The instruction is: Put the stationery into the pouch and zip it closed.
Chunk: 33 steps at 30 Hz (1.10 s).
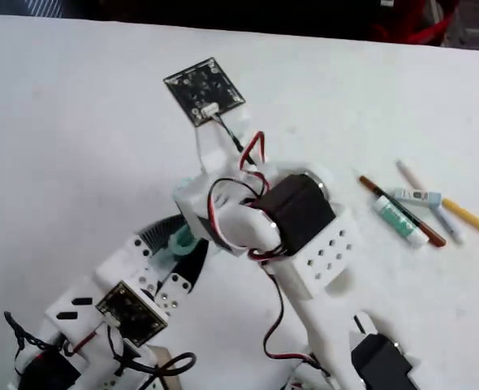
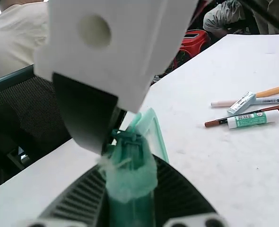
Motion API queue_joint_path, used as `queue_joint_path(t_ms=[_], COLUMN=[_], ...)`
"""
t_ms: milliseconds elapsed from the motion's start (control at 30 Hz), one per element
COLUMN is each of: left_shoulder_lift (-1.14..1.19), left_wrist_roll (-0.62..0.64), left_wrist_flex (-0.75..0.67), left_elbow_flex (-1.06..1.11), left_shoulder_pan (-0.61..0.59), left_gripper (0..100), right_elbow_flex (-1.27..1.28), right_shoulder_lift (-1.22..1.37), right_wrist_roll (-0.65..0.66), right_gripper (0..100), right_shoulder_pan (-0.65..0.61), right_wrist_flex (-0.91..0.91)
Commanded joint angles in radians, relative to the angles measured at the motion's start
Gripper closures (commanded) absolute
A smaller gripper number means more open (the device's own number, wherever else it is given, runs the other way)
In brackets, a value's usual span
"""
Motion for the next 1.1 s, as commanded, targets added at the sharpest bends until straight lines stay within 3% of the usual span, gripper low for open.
queue_joint_path(t_ms=[0, 233, 433, 833, 967, 1067], left_shoulder_lift=[-0.002, -0.002, -0.002, -0.002, -0.002, -0.002], left_wrist_roll=[-0.015, -0.006, 0.092, 0.091, 0.089, 0.049], left_wrist_flex=[-0.017, -0.015, 0.017, 0.003, 0.003, 0.005], left_elbow_flex=[0.003, -0.029, -0.061, -0.064, -0.064, -0.064], left_shoulder_pan=[0.004, 0.004, 0.001, 0.002, 0.002, 0.002], left_gripper=[98, 97, 85, 86, 99, 98], right_elbow_flex=[-0.034, -0.029, -0.028, -0.025, 0.025, 0.095], right_shoulder_lift=[-0.088, -0.120, -0.130, -0.120, -0.128, -0.130], right_wrist_roll=[-0.008, 0.031, 0.044, 0.044, 0.091, 0.123], right_gripper=[98.1, 98.1, 98.1, 98.1, 98.1, 98.1], right_shoulder_pan=[0.008, 0.074, 0.143, 0.119, 0.120, 0.142], right_wrist_flex=[0.004, -0.008, -0.012, -0.018, -0.042, -0.094])
